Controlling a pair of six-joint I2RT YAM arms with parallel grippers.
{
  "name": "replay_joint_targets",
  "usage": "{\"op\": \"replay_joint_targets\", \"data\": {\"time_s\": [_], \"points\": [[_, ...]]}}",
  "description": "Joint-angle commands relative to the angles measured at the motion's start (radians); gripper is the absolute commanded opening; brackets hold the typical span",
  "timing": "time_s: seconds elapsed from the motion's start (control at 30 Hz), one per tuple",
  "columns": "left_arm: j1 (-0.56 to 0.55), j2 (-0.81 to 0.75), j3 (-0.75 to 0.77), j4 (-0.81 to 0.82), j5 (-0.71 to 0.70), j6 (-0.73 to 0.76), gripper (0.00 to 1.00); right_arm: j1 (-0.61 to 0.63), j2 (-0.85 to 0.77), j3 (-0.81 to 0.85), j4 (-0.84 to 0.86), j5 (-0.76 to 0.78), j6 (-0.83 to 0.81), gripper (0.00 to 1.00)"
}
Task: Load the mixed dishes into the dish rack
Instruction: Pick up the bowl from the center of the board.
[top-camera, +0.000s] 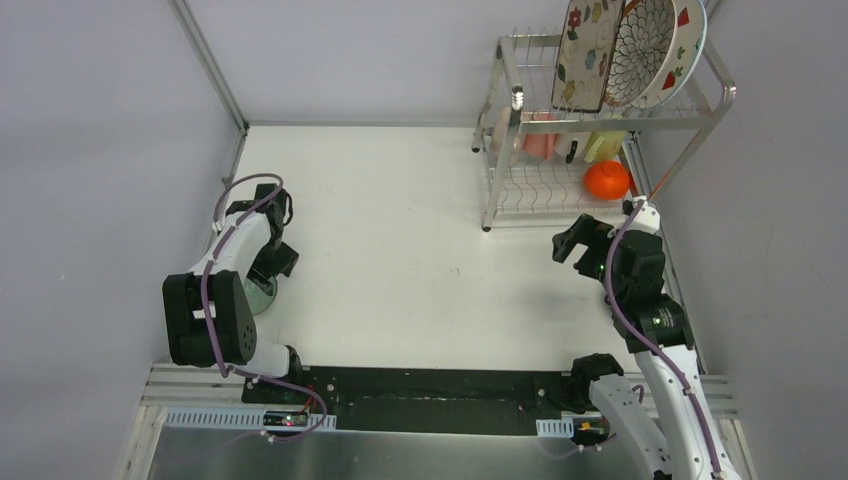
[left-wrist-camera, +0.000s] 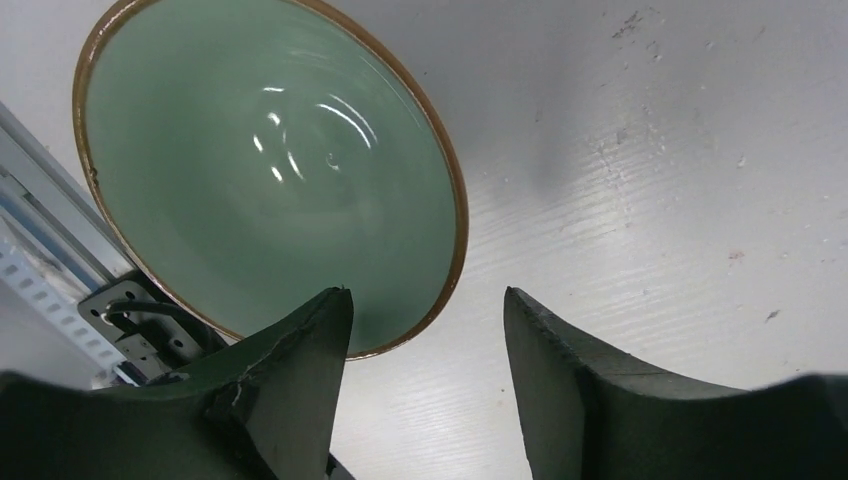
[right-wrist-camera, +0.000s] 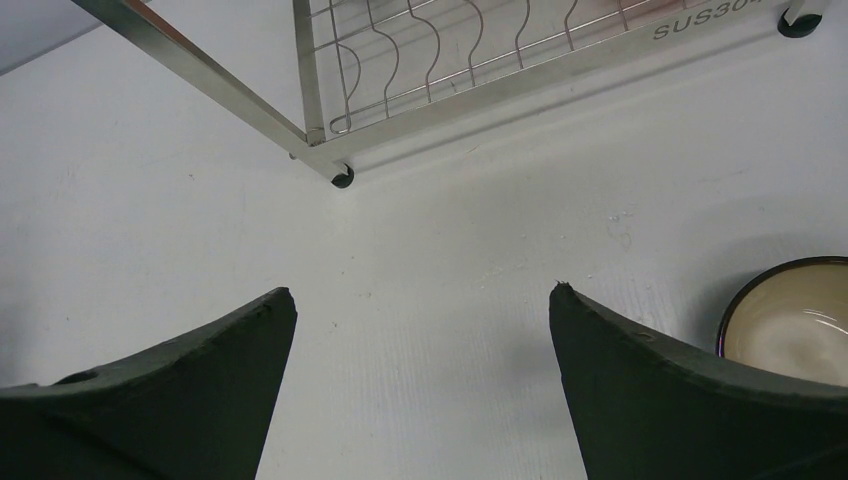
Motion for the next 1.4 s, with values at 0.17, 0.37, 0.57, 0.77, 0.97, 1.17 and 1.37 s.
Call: {"op": "replay_joint_targets", "data": {"time_s": [0.17, 0.37, 0.57, 0.77, 0.97, 1.17, 1.37], "points": [[0.012, -0.02, -0.005, -0.009, 0.016, -0.027, 0.3, 0.003, 0.021, 0.01, 0.063, -0.022, 0.043, 1.0], [0.012, -0.047, -0.01, 0.007, 0.052, -0.002, 0.07, 0.003, 0.047, 0.001, 0.07, -0.148, 0.091, 1.0], [0.01, -0.098, -0.004, 0.031, 0.184, 0.056, 0.0, 0.003, 0.059, -0.024, 0.086, -0.311, 0.162, 0.96], [-0.01, -0.183, 0.007, 0.069, 0.293, 0.109, 0.0, 0.005, 0.047, -0.057, 0.1, -0.429, 0.18, 0.95], [-0.017, -0.288, 0.003, 0.108, 0.485, 0.115, 0.0, 0.034, 0.046, -0.079, 0.121, -0.493, 0.23, 0.95], [-0.027, -0.372, -0.005, 0.149, 0.7, 0.068, 0.0, 0.102, 0.038, -0.115, 0.205, -0.476, 0.319, 0.94], [-0.034, -0.435, -0.03, 0.23, 0.842, -0.002, 0.0, 0.216, 0.078, -0.132, 0.24, -0.396, 0.359, 0.94]]}}
